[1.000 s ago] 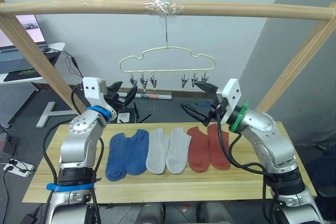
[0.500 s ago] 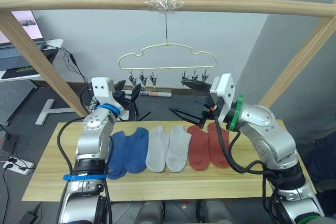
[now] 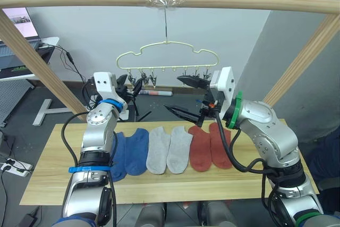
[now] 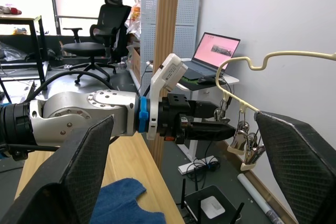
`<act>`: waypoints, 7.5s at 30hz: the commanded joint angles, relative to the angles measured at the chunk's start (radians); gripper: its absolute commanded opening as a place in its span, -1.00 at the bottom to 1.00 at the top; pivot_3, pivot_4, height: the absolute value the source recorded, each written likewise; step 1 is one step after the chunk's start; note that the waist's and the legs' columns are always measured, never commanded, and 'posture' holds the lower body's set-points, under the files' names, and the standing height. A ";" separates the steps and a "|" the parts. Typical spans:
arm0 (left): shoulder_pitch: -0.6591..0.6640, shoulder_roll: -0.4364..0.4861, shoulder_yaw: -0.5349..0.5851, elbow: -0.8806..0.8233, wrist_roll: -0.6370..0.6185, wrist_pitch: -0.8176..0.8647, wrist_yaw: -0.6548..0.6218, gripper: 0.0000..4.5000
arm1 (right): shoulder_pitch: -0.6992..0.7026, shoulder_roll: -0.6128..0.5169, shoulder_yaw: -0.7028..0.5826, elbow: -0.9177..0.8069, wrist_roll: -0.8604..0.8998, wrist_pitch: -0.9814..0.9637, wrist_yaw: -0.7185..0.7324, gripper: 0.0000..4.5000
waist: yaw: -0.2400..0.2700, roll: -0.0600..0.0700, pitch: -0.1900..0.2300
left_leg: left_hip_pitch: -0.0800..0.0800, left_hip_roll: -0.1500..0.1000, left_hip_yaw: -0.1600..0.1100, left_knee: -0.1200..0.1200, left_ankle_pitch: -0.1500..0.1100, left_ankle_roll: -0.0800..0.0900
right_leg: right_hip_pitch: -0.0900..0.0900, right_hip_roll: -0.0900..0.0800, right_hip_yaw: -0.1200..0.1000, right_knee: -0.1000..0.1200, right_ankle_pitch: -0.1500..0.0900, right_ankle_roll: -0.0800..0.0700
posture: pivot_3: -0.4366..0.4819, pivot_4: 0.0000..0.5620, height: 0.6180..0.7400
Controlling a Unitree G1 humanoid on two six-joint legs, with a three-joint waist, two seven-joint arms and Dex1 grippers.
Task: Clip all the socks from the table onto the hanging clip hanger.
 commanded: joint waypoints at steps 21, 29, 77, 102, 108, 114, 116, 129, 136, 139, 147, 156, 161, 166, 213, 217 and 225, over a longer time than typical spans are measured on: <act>-0.014 0.007 0.014 -0.055 0.024 -0.059 0.058 0.37 | -0.037 -0.004 -0.026 -0.021 0.033 -0.009 0.001 1.00 | -0.008 0.000 0.000 | 0.000 0.000 0.000 0.000 0.000 0.000 | -0.001 0.000 0.000 0.000 0.000 0.000 | -0.02 -0.35 1.00; -0.018 -0.001 0.010 -0.060 0.009 -0.068 0.045 -0.29 | -0.040 -0.003 -0.030 -0.018 0.038 -0.003 0.000 1.00 | -0.008 0.000 0.000 | 0.000 0.000 0.000 0.000 0.000 0.000 | -0.001 0.000 0.000 0.000 0.000 0.000 | -0.02 -0.35 1.00; 0.056 0.028 0.013 -0.164 0.027 0.014 0.025 -1.00 | 0.101 -0.017 0.005 1.006 -0.424 -0.259 -0.153 0.84 | -0.008 -0.001 0.005 | 0.000 -0.001 0.002 0.002 0.000 0.000 | -0.001 0.001 0.001 0.003 0.001 0.001 | 0.14 -0.32 1.00; 0.051 0.041 0.104 -0.245 -0.285 0.399 -0.102 -1.00 | 0.282 -0.182 0.056 0.370 -0.360 -0.108 0.150 -0.99 | 0.003 0.000 0.008 | 0.001 0.000 0.002 0.011 0.000 0.000 | -0.001 0.001 0.003 0.013 -0.002 0.006 | 0.15 -0.33 1.00; 0.023 0.084 0.189 -0.280 -0.517 0.691 -0.148 -1.00 | 0.174 -0.005 0.090 0.218 -0.229 0.150 0.108 -0.99 | -0.005 0.000 0.008 | 0.000 0.001 -0.001 0.011 0.000 0.000 | -0.002 0.001 0.001 0.015 -0.002 0.006 | 0.15 -0.36 1.00; -0.012 0.099 0.237 -0.314 -0.647 0.826 -0.138 -1.00 | 0.058 0.151 0.124 0.377 -0.243 0.135 0.050 -0.99 | 0.003 0.000 0.009 | -0.003 0.001 0.000 0.011 0.000 0.000 | -0.005 -0.001 0.002 0.014 -0.002 0.006 | 0.19 -0.38 1.00; -0.009 0.098 0.239 -0.336 -0.672 0.851 -0.134 -1.00 | 0.016 0.189 0.117 0.423 -0.233 0.131 0.045 -0.99 | 0.009 0.000 0.009 | -0.005 0.001 0.000 0.011 0.001 -0.002 | -0.007 -0.001 0.002 0.014 -0.002 0.006 | 0.20 -0.39 1.00; 0.041 0.083 0.250 -0.418 -0.726 0.890 -0.094 -1.00 | -0.189 0.312 0.025 0.525 -0.134 0.185 0.035 -0.99 | 0.019 0.000 0.009 | -0.014 0.000 -0.001 0.011 0.004 -0.006 | -0.015 -0.001 0.001 0.014 0.001 0.001 | 0.25 -0.39 1.00; 0.049 0.075 0.243 -0.432 -0.732 0.884 -0.094 -1.00 | -0.212 0.333 0.034 0.520 -0.110 0.204 0.025 -0.99 | 0.018 0.000 0.009 | -0.014 0.000 -0.001 0.011 0.004 -0.006 | -0.015 -0.001 0.000 0.015 0.001 0.001 | 0.26 -0.39 1.00; 0.061 0.081 0.227 -0.449 -0.707 0.851 -0.108 -1.00 | -0.212 0.343 0.039 0.525 -0.113 0.203 0.021 -0.99 | 0.018 0.000 0.009 | -0.014 0.000 -0.001 0.011 0.004 -0.006 | -0.015 -0.001 0.001 0.015 0.001 0.001 | 0.26 -0.39 1.00; 0.086 0.090 0.233 -0.459 -0.709 0.835 -0.101 0.12 | -0.189 0.386 0.069 0.536 -0.128 0.194 -0.010 -1.00 | 0.019 0.000 0.009 | -0.014 0.000 -0.001 0.011 0.004 -0.006 | -0.016 -0.001 0.001 0.015 0.001 0.001 | 0.28 -0.42 1.00; 0.157 0.137 0.227 -0.501 -0.642 0.773 -0.109 0.65 | -0.161 0.539 -0.024 0.539 -0.004 0.308 -0.115 -0.88 | 0.021 0.000 0.008 | -0.014 0.000 -0.001 0.010 0.004 -0.007 | -0.017 -0.001 0.001 0.016 0.001 0.000 | 0.34 -0.49 1.00; 0.215 0.175 0.218 -0.525 -0.563 0.695 -0.114 0.65 | -0.166 0.553 -0.036 0.586 0.040 0.309 -0.148 -0.21 | 0.033 0.000 0.008 | -0.014 0.000 0.000 0.010 0.004 -0.007 | -0.017 -0.001 0.002 0.016 0.002 0.000 | 0.36 -0.50 1.00; 0.302 0.193 0.225 -0.573 -0.519 0.645 -0.104 0.65 | -0.140 0.476 0.043 0.616 -0.021 0.228 -0.121 0.57 | 0.033 0.000 0.008 | -0.014 0.000 0.000 0.009 0.004 -0.007 | -0.019 0.000 0.002 0.016 0.003 -0.002 | 0.33 -0.50 1.00; -0.014 -0.049 -0.156 -0.030 0.136 -0.135 -0.030 -0.14 | 0.093 0.017 -0.137 0.002 -0.032 0.239 -0.203 1.00 | 0.015 0.000 0.008 | -0.015 -0.002 0.000 0.012 0.004 -0.003 | -0.016 0.001 0.000 0.015 0.003 0.000 | 0.02 -0.42 1.00; -0.024 -0.073 -0.144 -0.015 0.088 -0.129 -0.076 -0.14 | 0.096 0.011 -0.143 -0.004 -0.031 0.245 -0.210 1.00 | 0.012 0.000 0.008 | -0.015 -0.002 0.000 0.012 0.004 -0.003 | -0.016 0.001 0.000 0.015 0.003 0.000 | 0.01 -0.42 1.00; 0.073 -0.073 -0.140 -0.162 0.005 -0.016 -0.153 -0.14 | 0.100 0.001 -0.147 -0.008 -0.030 0.244 -0.219 1.00 | 0.002 0.000 0.008 | -0.015 -0.001 0.000 0.012 0.004 -0.003 | -0.016 0.001 0.001 0.015 0.003 0.000 | 0.01 -0.42 1.00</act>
